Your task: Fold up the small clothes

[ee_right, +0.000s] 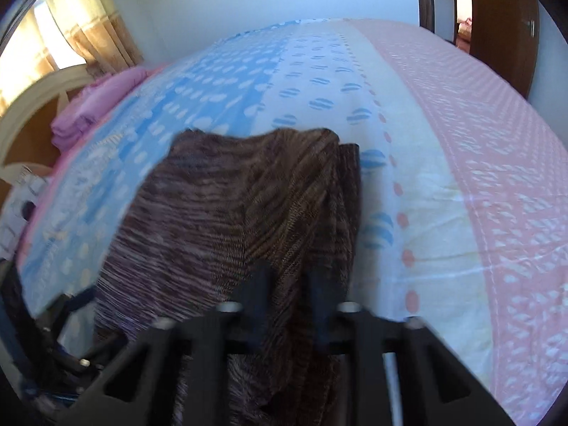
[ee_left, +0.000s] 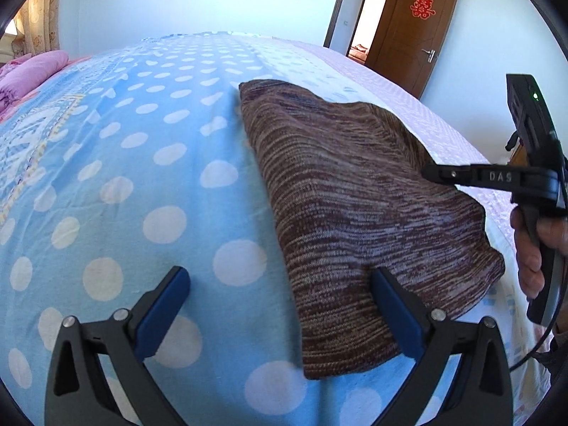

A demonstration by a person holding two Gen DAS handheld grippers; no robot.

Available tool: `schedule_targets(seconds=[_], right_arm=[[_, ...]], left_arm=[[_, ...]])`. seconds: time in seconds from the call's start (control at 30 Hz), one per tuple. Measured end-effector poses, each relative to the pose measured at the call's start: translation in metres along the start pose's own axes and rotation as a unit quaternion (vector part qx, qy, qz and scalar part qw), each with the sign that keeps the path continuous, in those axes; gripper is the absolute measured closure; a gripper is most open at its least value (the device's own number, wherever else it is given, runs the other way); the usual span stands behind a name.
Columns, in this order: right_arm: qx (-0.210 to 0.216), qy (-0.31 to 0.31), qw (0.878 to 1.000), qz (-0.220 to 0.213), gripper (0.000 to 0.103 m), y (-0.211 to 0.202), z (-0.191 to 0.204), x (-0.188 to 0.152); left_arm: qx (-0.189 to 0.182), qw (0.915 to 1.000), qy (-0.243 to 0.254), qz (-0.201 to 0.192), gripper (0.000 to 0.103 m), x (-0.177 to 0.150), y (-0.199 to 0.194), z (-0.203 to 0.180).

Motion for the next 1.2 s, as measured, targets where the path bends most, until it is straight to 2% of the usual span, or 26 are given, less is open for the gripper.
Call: schedule_targets(seconds=[0.17,0.23,0.37,0.43,0.5,0.53,0.57,0.67,0.73,0.83,0.97,1.1,1.13,1.2], right_arm=[[-0.005,0.037,0.999,-0.022,0.100,-0.013,-0.018,0.003],[-0.020,0.036,0.999,-0.025,0.100,-0.013,-0.026,0.004],[-0.024,0.034,0.999,-0.006,0.099,-0.002,-0.027,0.000],[-0.011,0.046,0.999,-0.004,0.099,0.000,-0.025,0.002],[-0.016,0.046,0.999,-0.019,0.087,-0.001,-0.027,0.011],[-0.020,0.048,0.998,-0.028,0.068,-0.001,-0.029,0.019],[-0.017,0.053,0.998,-0.036,0.063,-0.001,-0.030,0.024],[-0.010,0.081,0.995,-0.048,0.063,0.012,-0.037,0.046],[0.003,0.112,0.993,-0.029,0.064,0.031,-0.042,0.052],[0.024,0.144,0.989,-0.010,0.099,0.054,-0.043,0.057],[-0.012,0.134,0.990,-0.041,0.100,0.047,-0.051,0.068],[-0.021,0.095,0.995,-0.018,0.099,0.058,-0.055,0.051],[-0.015,0.093,0.995,-0.025,0.097,0.054,-0.054,0.051],[-0.007,0.108,0.993,-0.037,0.082,0.037,-0.055,0.051]], left_arm=[[0.002,0.9999,0.016,0.003,0.000,-0.002,-0.002,-0.007],[0.000,0.9998,0.022,0.002,0.000,-0.001,-0.001,-0.008],[0.000,0.9998,0.019,0.002,0.000,-0.001,-0.001,-0.006],[0.000,0.9998,0.017,0.002,0.000,-0.001,-0.001,-0.006],[0.001,0.9998,0.018,0.002,0.000,-0.001,0.000,-0.006],[0.001,0.9998,0.017,0.002,0.000,-0.001,-0.001,-0.006],[0.001,0.9999,0.017,0.002,0.000,-0.001,0.000,-0.006],[0.001,0.9999,0.016,0.002,0.000,-0.001,0.001,-0.005],[0.002,0.9999,0.016,0.003,0.000,-0.001,0.002,-0.005],[0.002,0.9999,0.017,0.003,0.000,0.000,0.002,-0.004],[0.001,0.9999,0.016,0.002,0.000,-0.001,0.002,-0.003],[0.004,0.9998,0.021,0.003,0.000,-0.002,0.002,-0.004],[0.003,0.9998,0.019,0.003,0.000,-0.002,0.001,-0.004],[0.000,0.9999,0.016,0.003,0.000,-0.002,0.001,-0.003]])
Point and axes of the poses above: each gripper's, at about its wrist camera, not at the fingertips, and y roughly the way its jaws point, z to its left, x to its top, the point moved 10 cm from there along y, roughly the way its jaws point, and after that the axes turned 14 degrees about -z, right-handed, at the moved point
